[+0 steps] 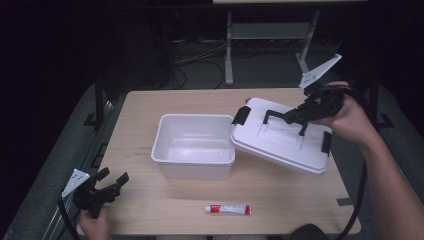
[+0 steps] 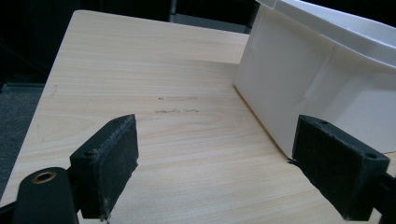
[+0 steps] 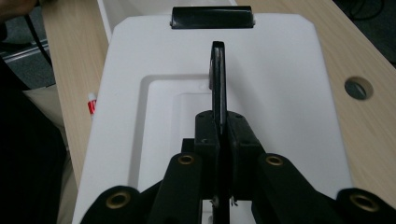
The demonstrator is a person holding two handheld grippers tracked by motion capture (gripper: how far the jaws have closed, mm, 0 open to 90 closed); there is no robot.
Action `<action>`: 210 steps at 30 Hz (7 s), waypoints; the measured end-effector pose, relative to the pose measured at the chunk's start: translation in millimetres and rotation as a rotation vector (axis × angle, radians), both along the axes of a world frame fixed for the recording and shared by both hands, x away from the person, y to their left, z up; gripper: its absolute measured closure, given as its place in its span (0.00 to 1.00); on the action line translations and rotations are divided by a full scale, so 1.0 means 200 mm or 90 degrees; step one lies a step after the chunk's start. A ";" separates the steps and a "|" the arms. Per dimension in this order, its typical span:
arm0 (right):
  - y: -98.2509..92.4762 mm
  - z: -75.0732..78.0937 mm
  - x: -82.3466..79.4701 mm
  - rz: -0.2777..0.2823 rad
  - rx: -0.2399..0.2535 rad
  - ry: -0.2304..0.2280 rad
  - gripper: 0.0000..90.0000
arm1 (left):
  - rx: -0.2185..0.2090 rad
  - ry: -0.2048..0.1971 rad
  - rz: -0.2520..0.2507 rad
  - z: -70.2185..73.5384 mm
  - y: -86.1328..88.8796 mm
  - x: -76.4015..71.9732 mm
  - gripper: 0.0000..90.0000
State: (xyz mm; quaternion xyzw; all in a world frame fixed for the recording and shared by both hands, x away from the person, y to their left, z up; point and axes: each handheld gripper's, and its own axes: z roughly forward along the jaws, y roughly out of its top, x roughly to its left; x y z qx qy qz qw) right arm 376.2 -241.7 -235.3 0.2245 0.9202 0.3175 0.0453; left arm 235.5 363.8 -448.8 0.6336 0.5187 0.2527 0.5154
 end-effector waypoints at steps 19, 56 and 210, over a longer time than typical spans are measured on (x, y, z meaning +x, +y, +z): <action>-0.29 -0.28 -0.07 -0.083 0.001 0.041 0.93 | -0.013 0.001 0.000 -0.01 0.00 0.00 0.15; -0.21 -0.83 0.03 -0.115 -0.032 0.123 0.90 | -0.021 0.003 0.000 -0.01 0.01 0.00 0.15; 0.95 -0.99 -0.49 0.291 -0.157 0.077 0.79 | -0.039 -0.005 -0.006 -0.01 0.02 -0.01 0.15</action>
